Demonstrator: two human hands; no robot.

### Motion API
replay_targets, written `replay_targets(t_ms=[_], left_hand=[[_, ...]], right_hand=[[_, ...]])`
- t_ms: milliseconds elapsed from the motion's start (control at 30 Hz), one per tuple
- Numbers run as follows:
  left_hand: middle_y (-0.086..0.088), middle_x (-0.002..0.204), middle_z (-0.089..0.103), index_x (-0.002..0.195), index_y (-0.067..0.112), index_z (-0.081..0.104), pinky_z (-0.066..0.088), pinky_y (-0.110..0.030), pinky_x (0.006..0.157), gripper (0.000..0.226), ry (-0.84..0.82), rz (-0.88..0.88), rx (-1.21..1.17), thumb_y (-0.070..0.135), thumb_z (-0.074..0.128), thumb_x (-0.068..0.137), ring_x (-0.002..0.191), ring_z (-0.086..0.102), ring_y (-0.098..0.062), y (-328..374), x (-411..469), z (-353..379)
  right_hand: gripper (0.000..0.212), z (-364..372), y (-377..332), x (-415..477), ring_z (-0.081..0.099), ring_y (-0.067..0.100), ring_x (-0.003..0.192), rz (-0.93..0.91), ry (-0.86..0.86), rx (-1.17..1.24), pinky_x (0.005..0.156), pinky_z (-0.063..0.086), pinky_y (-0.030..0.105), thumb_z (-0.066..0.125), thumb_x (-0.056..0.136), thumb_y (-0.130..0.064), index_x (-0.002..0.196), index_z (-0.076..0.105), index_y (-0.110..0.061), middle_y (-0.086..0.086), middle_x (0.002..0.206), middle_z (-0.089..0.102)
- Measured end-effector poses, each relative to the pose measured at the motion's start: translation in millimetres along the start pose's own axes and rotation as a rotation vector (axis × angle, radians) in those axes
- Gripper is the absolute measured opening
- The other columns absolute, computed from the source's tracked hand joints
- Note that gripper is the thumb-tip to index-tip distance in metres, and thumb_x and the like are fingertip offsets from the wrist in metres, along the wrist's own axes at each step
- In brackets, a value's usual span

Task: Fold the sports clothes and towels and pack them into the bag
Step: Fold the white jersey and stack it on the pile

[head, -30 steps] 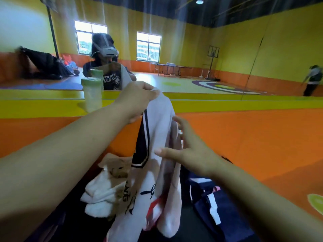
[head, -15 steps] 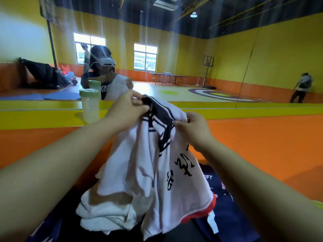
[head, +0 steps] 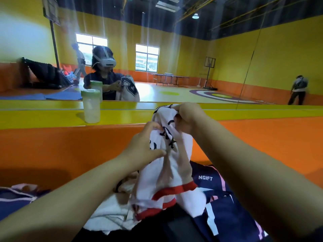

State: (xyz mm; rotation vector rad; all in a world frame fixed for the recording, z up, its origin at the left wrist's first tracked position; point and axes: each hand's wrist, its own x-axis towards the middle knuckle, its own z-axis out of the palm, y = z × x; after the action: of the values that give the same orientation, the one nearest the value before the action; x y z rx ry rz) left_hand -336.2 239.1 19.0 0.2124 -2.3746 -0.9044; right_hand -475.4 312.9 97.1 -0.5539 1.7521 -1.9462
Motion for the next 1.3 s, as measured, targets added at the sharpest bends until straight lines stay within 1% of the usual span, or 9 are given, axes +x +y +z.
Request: replay_targets(t_ms=[100, 167, 333, 500, 700, 900, 1000, 1100, 1300], left_hand=[[0.005, 0.101, 0.062, 0.098, 0.028, 0.058, 0.046, -0.016, 0.053, 0.024, 0.044, -0.018, -0.109, 0.018, 0.072, 0.082, 0.071, 0.059, -0.009, -1.9, 8.8, -0.7], [0.004, 0.097, 0.065, 0.098, 0.020, 0.065, 0.045, -0.015, 0.057, 0.012, 0.069, -0.043, -0.143, 0.015, 0.066, 0.087, 0.068, 0.057, -0.005, -3.9, 14.9, -5.2], [-0.014, 0.092, 0.070, 0.085, 0.014, 0.069, 0.050, -0.036, 0.076, 0.013, 0.167, -0.194, -0.374, 0.011, 0.058, 0.092, 0.082, 0.062, -0.023, -4.9, 29.2, -23.2], [-0.018, 0.088, 0.070, 0.074, 0.020, 0.067, 0.053, -0.051, 0.077, 0.022, 0.201, -0.291, -0.447, 0.013, 0.058, 0.093, 0.079, 0.064, -0.029, -4.6, 37.5, -28.8], [-0.022, 0.091, 0.067, 0.084, 0.015, 0.060, 0.041, -0.031, 0.058, 0.010, 0.119, -0.378, -0.351, 0.023, 0.064, 0.089, 0.066, 0.056, -0.024, -4.9, 38.1, -23.2], [-0.002, 0.113, 0.056, 0.100, 0.023, 0.061, 0.050, -0.033, 0.076, 0.037, -0.079, -0.288, -0.282, 0.054, 0.066, 0.080, 0.092, 0.059, -0.018, 9.6, 22.2, -26.4], [0.007, 0.109, 0.059, 0.100, 0.030, 0.063, 0.047, -0.024, 0.069, 0.054, -0.213, -0.135, -0.178, 0.062, 0.073, 0.057, 0.087, 0.058, -0.002, 22.1, 10.2, -25.2], [0.006, 0.092, 0.067, 0.097, 0.023, 0.064, 0.052, -0.029, 0.072, 0.043, -0.204, -0.085, -0.060, 0.040, 0.083, 0.062, 0.073, 0.061, -0.006, 15.4, 8.2, -14.0], [-0.004, 0.059, 0.051, 0.080, 0.002, 0.053, 0.045, -0.038, 0.060, 0.013, -0.063, -0.175, -0.105, 0.009, 0.059, 0.089, 0.057, 0.048, -0.021, -5.7, 14.4, -6.4]], right_hand=[[0.006, -4.6, -0.3, -13.1, 0.045, 0.021, 0.063, -0.040, -0.030, -0.097, 0.056, 0.045, 0.025, 0.054, 0.090, -0.001, 0.090, 0.053, -0.007, 0.008, 0.074, 0.047], [0.004, -14.0, -0.3, -28.9, 0.055, 0.020, 0.068, -0.071, -0.075, -0.197, 0.060, 0.048, 0.028, 0.062, 0.088, -0.009, 0.088, 0.058, -0.007, 0.008, 0.082, 0.056], [0.027, -35.3, 14.9, -66.2, 0.063, 0.022, 0.090, -0.109, -0.254, -0.502, 0.068, 0.054, 0.032, 0.068, 0.085, -0.022, 0.109, 0.063, -0.009, 0.012, 0.096, 0.067], [0.049, -49.6, 37.0, -74.5, 0.066, 0.031, 0.103, -0.079, -0.530, -0.394, 0.088, 0.053, 0.051, 0.072, 0.071, -0.043, 0.115, 0.064, -0.021, 0.009, 0.113, 0.068], [0.019, -35.7, 33.3, -73.1, 0.062, 0.021, 0.063, -0.153, -0.211, -0.296, 0.051, 0.057, 0.034, 0.052, 0.089, 0.004, 0.089, 0.067, -0.008, 0.011, 0.081, 0.062], [0.013, -32.7, 2.1, -57.0, 0.064, 0.015, 0.061, -0.006, -0.103, 0.006, 0.045, 0.052, 0.020, 0.054, 0.090, 0.005, 0.078, 0.059, 0.003, 0.017, 0.094, 0.053], [0.016, -24.8, -2.2, -52.7, 0.064, 0.013, 0.047, 0.015, -0.080, 0.017, 0.043, 0.051, 0.019, 0.057, 0.089, 0.005, 0.073, 0.054, 0.001, 0.014, 0.074, 0.051], [0.020, -17.8, -5.5, -50.6, 0.061, 0.011, 0.040, -0.015, -0.077, -0.020, 0.044, 0.053, 0.020, 0.058, 0.089, 0.004, 0.069, 0.056, 0.001, 0.011, 0.066, 0.055], [0.016, -32.2, -13.9, -46.8, 0.058, 0.015, 0.053, -0.149, -0.056, -0.232, 0.051, 0.054, 0.024, 0.071, 0.083, -0.008, 0.074, 0.057, -0.008, 0.007, 0.070, 0.055]])
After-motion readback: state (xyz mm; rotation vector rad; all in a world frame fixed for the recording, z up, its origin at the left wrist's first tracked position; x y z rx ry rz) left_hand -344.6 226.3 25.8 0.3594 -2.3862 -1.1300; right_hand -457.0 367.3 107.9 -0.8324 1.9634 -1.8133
